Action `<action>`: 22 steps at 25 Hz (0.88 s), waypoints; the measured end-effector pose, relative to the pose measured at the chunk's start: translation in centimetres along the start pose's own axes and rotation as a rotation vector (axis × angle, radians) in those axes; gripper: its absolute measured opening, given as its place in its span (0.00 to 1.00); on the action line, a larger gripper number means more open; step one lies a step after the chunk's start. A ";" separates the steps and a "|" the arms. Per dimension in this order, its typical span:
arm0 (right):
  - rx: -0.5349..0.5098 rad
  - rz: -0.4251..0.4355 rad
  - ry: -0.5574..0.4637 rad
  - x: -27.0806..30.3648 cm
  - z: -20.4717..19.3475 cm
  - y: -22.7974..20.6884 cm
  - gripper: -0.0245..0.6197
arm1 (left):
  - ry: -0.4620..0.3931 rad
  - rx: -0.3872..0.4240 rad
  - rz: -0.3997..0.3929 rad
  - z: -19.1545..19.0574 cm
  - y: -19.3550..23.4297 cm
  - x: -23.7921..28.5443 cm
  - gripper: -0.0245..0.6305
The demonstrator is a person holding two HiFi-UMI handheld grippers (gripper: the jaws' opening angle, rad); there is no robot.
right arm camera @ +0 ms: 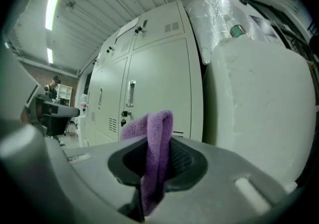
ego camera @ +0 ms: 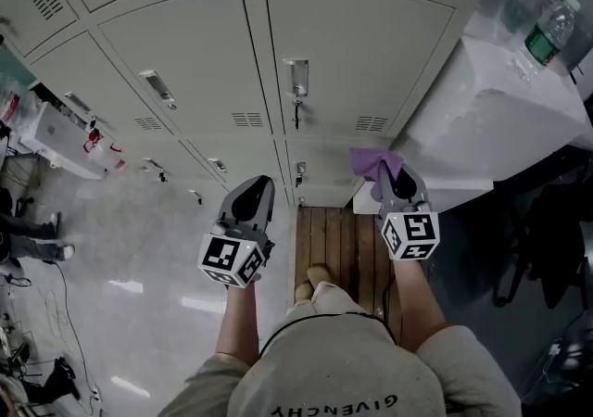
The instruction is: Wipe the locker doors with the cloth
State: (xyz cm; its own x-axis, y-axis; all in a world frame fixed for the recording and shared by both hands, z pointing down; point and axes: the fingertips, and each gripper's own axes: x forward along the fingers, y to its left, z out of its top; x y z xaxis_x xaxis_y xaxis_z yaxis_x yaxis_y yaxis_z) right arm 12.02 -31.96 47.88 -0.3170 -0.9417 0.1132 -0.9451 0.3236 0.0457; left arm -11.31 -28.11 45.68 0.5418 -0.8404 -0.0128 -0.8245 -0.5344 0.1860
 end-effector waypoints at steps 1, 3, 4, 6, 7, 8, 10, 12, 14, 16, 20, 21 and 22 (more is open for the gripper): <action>0.003 0.010 -0.011 -0.6 0.4 0.4 0.12 | -0.002 0.002 0.005 0.0 -0.1 -0.4 0.07; 0.017 0.035 -0.030 -1.7 1.1 1.4 0.12 | -0.008 0.008 0.014 0.1 -0.2 -1.3 0.07; 0.029 0.051 -0.037 -2.2 1.2 1.8 0.12 | -0.011 0.012 0.017 0.2 -0.3 -1.8 0.07; 0.055 0.075 -0.046 -3.2 1.4 2.7 0.12 | -0.015 0.026 0.018 0.3 -0.6 -2.7 0.07; 0.064 0.083 -0.051 -3.8 1.5 3.1 0.12 | -0.018 0.033 0.019 0.4 -0.8 -3.1 0.07; 0.068 0.087 -0.057 -4.3 1.7 3.4 0.12 | -0.024 0.039 0.022 0.6 -0.9 -3.5 0.07; 0.070 0.092 -0.068 -5.3 1.9 3.9 0.12 | -0.039 0.041 0.031 1.0 -1.1 -4.4 0.07; 0.072 0.092 -0.078 -6.2 2.1 4.2 0.12 | -0.049 0.040 0.036 1.3 -1.3 -5.1 0.07; 0.066 0.091 -0.085 -6.8 2.3 4.3 0.12 | -0.052 0.042 0.038 1.4 -1.5 -5.6 0.07; 0.062 0.090 -0.092 -7.3 2.5 4.4 0.12 | -0.055 0.045 0.038 1.5 -1.7 -6.0 0.07; 0.065 0.089 -0.103 -8.0 2.9 4.5 0.12 | -0.062 0.050 0.042 1.8 -2.1 -6.7 0.07; 0.066 0.091 -0.105 -8.0 3.0 4.6 0.12 | -0.066 0.051 0.044 1.9 -2.2 -6.8 0.07; 0.066 0.094 -0.107 -8.1 3.0 4.7 0.12 | -0.070 0.051 0.046 2.0 -2.2 -6.9 0.07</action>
State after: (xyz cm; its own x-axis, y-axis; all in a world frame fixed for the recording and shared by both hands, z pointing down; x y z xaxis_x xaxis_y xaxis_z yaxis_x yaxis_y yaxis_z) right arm 9.93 -23.11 44.17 -0.4080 -0.9130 0.0075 -0.9128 0.4077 -0.0255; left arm -13.60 -21.28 43.40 0.4919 -0.8675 -0.0739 -0.8565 -0.4974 0.1378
